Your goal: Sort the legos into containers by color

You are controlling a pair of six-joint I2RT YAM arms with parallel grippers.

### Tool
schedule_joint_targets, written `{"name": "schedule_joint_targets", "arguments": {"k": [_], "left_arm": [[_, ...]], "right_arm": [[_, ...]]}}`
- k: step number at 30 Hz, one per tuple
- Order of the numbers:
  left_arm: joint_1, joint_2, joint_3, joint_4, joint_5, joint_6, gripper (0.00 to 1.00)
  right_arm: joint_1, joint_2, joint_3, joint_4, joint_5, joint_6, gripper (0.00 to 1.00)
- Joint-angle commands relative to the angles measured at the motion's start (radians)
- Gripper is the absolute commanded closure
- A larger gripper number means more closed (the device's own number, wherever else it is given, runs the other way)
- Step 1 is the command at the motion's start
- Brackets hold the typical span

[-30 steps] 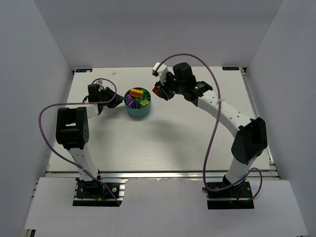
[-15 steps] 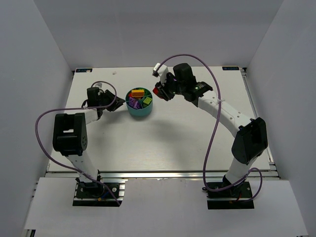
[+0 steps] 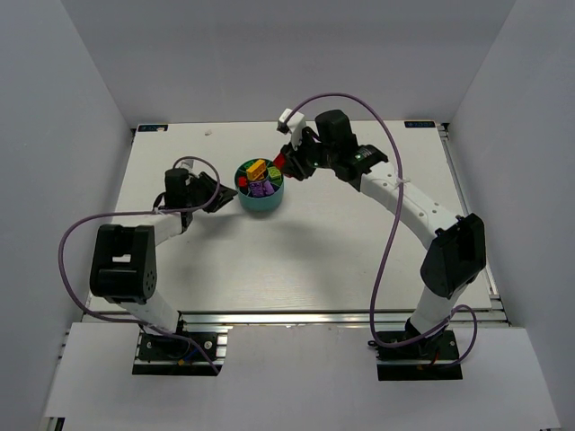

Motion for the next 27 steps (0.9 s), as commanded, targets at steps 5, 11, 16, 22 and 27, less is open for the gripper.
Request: {"name": "schedule_joint_targets", "arguments": {"k": [5,11,16,22,27], "left_arm": [[0.001,-0.218,-0.033,-0.112,-0.187,0.029,0.60],[0.018,-0.437,-0.083,-0.252,-0.339,0.038,0.47],[0.025,-0.609,-0.151,-0.344,-0.373,0.032,0.45],[0.028,-0.879,-0.232,-0.531,-0.454,0.032,0.36],[0.028,-1.048,-0.286,-0.660,-0.505,0.007,0.31]], "right_arm": [[0.053,0.021,0.069,0.003,-0.034,0.113,1.00],[0.159,0.053,0.062,0.014,0.041,0.206,1.00],[0.202,0.137,0.094,0.017,0.161,0.141,1.00],[0.211,0.222,0.172,-0.006,0.249,0.032,1.00],[0.224,0.240,0.154,0.033,0.327,-0.024,1.00]]}}
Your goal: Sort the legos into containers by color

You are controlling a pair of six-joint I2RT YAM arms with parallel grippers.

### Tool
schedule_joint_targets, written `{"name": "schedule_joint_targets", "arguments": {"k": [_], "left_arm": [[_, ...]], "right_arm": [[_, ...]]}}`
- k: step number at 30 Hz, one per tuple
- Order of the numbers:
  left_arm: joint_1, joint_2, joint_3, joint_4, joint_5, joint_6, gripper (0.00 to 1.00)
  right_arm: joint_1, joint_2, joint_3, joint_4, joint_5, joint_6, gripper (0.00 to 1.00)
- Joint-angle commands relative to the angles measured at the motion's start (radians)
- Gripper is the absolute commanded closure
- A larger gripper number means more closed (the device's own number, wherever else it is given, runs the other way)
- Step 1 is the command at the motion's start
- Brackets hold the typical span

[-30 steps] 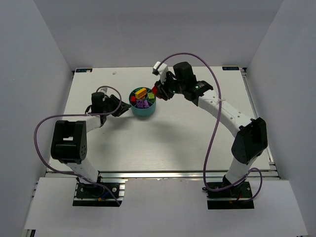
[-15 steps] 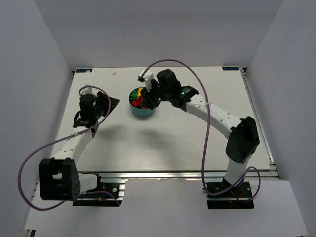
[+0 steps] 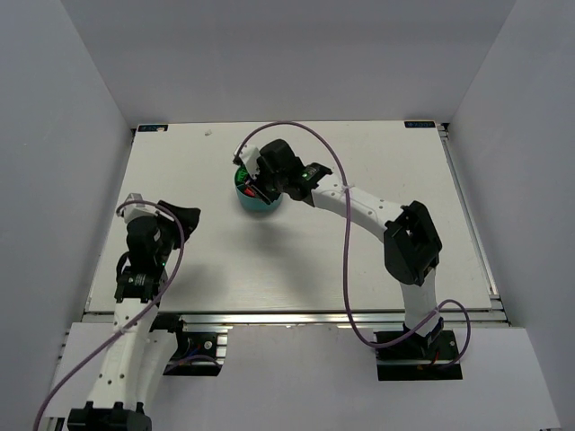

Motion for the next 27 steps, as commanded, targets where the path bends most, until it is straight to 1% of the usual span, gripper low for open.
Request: {"name": "schedule_joint_targets", "arguments": {"k": [1,4,8,22,24,25,27], "left_arm": [[0.005,-0.095,-0.033,-0.132,-0.064,-0.020,0.31],[0.005,-0.160,-0.059,-0.175,-0.066,-0.037,0.31],[0.005,-0.207,-0.077,-0.214,-0.063,-0.042,0.30],[0.005,-0.247,-0.070,-0.264,-0.077,-0.046,0.30],[0.005,-0.249,-0.068,-0.274,-0.078,-0.048,0.30],[0.005,-0.254,-0.068,-0.277,-0.078,-0.049,0.30],[0.005,-0.257,-0.068,-0.281,-0.080,-0.051,0.30]], "right_arm": [[0.010,-0.004,0.039,0.055,0.090,-0.068,1.00],[0.011,0.007,0.042,0.080,0.113,-0.099,1.00],[0.013,0.025,0.046,0.092,0.116,-0.130,1.00],[0.013,0.071,0.052,0.127,0.119,-0.157,1.00],[0.013,0.074,0.052,0.124,0.117,-0.157,0.98],[0.011,0.076,0.049,0.126,0.117,-0.157,0.93],[0.013,0.080,0.046,0.133,0.117,-0.157,0.89]]}}
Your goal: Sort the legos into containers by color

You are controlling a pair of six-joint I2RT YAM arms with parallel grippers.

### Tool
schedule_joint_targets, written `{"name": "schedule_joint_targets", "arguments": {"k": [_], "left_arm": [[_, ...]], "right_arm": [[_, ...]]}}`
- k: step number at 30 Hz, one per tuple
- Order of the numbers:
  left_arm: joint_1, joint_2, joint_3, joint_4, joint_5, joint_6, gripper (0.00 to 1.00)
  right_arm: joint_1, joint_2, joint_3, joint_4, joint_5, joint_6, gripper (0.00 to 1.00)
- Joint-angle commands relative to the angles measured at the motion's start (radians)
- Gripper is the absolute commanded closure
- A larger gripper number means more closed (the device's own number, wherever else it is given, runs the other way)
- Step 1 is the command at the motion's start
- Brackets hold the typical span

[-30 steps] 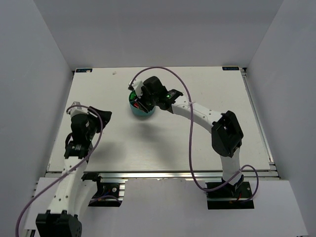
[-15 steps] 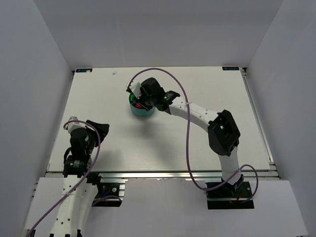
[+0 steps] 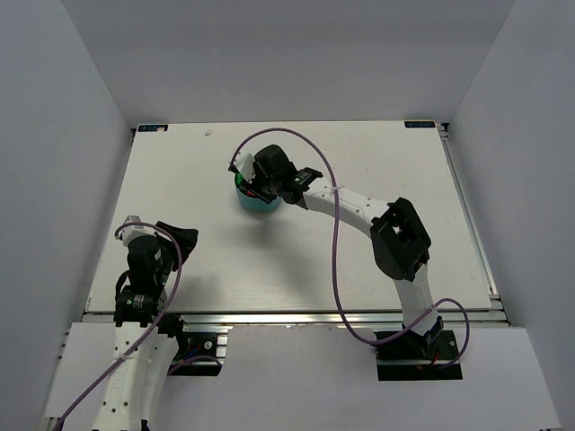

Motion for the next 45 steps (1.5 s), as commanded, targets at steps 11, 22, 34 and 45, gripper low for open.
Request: {"name": "schedule_joint_targets", "arguments": {"k": [11,22,34,45], "left_arm": [[0.005,-0.022,0.013,-0.030,-0.016,-0.007,0.30],[0.005,-0.019,0.035,-0.025,-0.010,0.001,0.30],[0.005,-0.029,0.094,0.088,0.088,0.068,0.02],[0.003,0.131,0.225,0.254,0.339,0.113,0.02]], "right_arm": [[0.005,-0.003,0.039,0.046,0.005,-0.015,0.39],[0.005,-0.073,0.042,-0.004,-0.032,0.003,0.38],[-0.195,-0.478,-0.110,-0.130,-0.182,0.150,0.11],[-0.634,-0.702,-0.298,-0.289,-0.508,0.281,0.11]]}}
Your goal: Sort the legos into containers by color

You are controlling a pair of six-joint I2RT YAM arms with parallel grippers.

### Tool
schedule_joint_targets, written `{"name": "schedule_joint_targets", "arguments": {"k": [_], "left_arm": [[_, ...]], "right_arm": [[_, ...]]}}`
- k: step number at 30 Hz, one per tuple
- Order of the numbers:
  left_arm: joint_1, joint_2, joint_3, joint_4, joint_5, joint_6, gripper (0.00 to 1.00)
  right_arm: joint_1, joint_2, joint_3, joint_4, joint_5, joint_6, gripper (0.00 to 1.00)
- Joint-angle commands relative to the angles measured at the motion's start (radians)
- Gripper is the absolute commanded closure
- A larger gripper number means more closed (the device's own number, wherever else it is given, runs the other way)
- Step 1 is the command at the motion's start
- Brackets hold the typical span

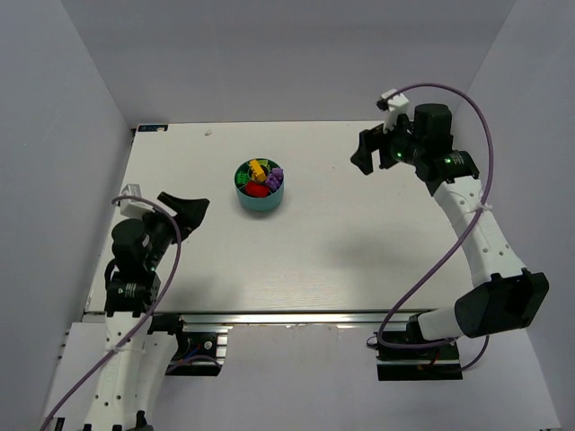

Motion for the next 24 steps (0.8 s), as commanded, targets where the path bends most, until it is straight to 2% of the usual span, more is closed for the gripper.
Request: {"name": "schedule_joint_targets", "arguments": {"k": [1,11,19,24], "left_arm": [[0.003,0.070,0.073,0.078,0.142,0.036,0.02],[0.003,0.100,0.140,0.089,0.174,0.028,0.02],[0.003,0.055,0.113,0.089,0.167,0.011,0.02],[0.003,0.043,0.108,0.081,0.162,0.016,0.02]], "right_arm": [[-0.050,-0.071,-0.063,-0.077,-0.103,0.022,0.11],[-0.070,-0.259,-0.301,-0.017,0.167,0.128,0.10],[-0.070,-0.309,-0.350,0.006,0.207,0.148,0.11],[-0.071,-0.319,-0.361,0.020,0.177,0.149,0.11]]}}
